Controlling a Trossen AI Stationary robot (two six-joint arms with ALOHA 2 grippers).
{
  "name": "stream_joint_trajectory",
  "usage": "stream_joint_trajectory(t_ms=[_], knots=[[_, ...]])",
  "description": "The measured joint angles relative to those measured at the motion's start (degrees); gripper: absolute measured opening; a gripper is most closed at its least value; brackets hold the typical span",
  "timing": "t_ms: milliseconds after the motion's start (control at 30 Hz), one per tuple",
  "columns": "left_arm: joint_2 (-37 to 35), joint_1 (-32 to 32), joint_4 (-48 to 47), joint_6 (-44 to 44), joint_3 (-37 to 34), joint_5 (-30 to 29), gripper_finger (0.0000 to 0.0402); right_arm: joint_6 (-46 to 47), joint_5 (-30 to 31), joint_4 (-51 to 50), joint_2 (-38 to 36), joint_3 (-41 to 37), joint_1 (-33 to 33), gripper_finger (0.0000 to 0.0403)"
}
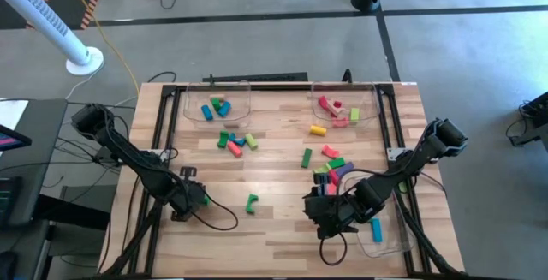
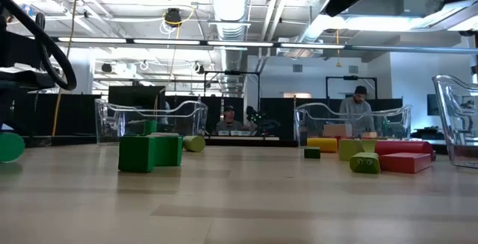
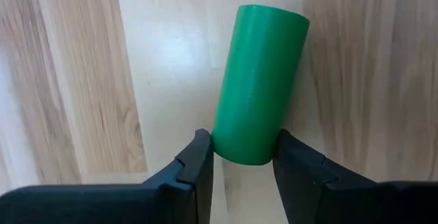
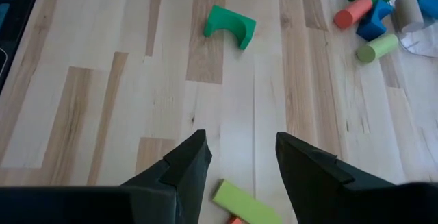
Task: Sort blocks by size
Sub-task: Put the green cylindrical block into the top left transparent bin
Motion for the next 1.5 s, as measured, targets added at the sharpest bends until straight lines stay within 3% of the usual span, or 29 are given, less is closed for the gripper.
stream_joint_trajectory(t_ms=[233, 567, 767, 1000, 1300, 1500], knots=[[0.0, 0.0, -0.8, 4.5, 5.1, -3.6, 0.0116, -0.5, 0.0, 0.0, 0.0, 0.0, 0.0, 0.0202], [-5.5, 3.3, -1.0, 15.4, 14.3, -17.2, 0.0116, -9.9, 0.1, 8.2, 0.0, 0.0, -0.4, 0.0202], [-10.6, 8.2, 9.9, 23.0, 14.3, -17.1, 0.0115, -21.6, 0.1, 19.4, 0.9, 0.0, -2.2, 0.0202], [-11.1, 12.2, 15.9, 28.9, 14.2, -15.2, 0.0115, -31.7, -0.2, 30.7, 4.8, 0.0, -6.3, 0.0202], [-7.9, 13.2, 19.5, 32.2, 14.2, -15.8, 0.0115, -35.6, -0.2, 38.6, 8.0, 0.0, -10.3, 0.0202], [-3.3, 13.2, 27.5, 36.3, 14.1, -15.8, 0.0115, -36.2, -3.7, 42.3, 8.0, 0.0, -11.2, 0.0202]])
